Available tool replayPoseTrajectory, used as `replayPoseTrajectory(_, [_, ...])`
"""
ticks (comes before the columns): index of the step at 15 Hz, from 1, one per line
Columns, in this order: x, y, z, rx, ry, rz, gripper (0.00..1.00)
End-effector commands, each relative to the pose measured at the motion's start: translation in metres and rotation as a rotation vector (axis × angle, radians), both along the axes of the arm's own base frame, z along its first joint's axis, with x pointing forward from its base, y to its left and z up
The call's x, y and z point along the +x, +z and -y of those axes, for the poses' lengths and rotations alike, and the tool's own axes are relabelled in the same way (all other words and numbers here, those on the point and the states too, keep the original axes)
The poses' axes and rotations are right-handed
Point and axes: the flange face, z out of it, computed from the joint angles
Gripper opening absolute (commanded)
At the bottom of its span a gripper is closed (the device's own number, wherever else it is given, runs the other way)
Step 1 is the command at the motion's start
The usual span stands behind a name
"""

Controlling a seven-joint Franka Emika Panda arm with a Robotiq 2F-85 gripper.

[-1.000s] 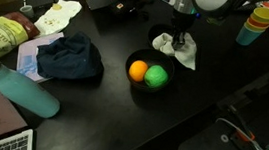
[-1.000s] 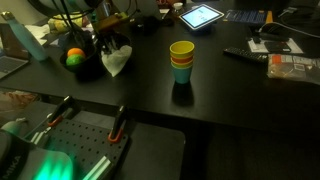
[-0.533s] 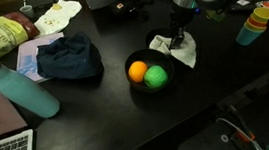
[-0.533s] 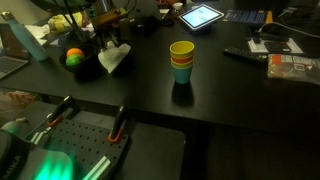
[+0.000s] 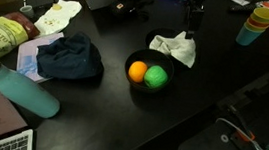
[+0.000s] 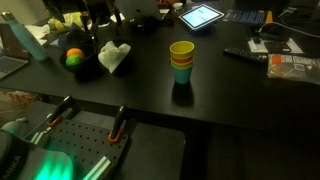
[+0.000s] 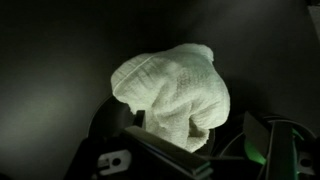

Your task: Use the towel to wipe the part of the counter next to the cups

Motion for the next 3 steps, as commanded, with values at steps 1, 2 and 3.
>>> replayPoseTrajectory(1, [-0.0206, 0.0277, 0.0113, 0.051, -0.032, -0.029, 1.00])
replayPoseTrajectory(2, [-0.0244, 0.0321, 0.0136, 0.070, -0.052, -0.031, 1.00])
replayPoseTrajectory(3, [-0.0277, 0.0350, 0.0157, 0.086, -0.065, -0.033, 1.00])
